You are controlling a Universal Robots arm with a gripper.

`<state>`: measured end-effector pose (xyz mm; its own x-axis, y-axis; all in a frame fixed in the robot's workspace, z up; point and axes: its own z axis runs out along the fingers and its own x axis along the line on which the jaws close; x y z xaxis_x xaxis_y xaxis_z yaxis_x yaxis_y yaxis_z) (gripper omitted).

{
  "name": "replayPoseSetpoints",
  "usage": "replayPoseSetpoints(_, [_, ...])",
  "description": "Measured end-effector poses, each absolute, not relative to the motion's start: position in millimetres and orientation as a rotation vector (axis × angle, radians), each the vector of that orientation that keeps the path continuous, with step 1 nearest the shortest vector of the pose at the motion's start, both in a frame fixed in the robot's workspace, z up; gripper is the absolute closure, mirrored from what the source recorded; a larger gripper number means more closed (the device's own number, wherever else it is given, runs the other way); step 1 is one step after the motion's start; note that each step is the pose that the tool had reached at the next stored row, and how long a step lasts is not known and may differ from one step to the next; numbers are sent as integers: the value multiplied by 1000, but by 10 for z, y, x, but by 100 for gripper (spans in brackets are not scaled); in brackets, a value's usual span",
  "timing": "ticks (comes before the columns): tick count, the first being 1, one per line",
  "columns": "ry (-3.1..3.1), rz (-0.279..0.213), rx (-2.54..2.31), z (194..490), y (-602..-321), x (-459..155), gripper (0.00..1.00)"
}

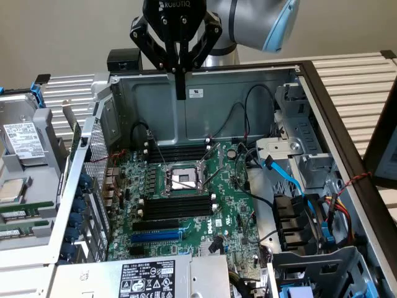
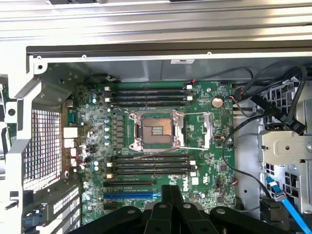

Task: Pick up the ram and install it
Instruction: 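Reach for the ram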

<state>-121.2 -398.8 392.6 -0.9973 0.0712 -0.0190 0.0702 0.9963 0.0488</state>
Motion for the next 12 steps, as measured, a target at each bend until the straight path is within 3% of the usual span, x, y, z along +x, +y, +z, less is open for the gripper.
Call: replayPoseSetpoints(12, [3115, 75, 110, 3926, -3987, -1515, 89])
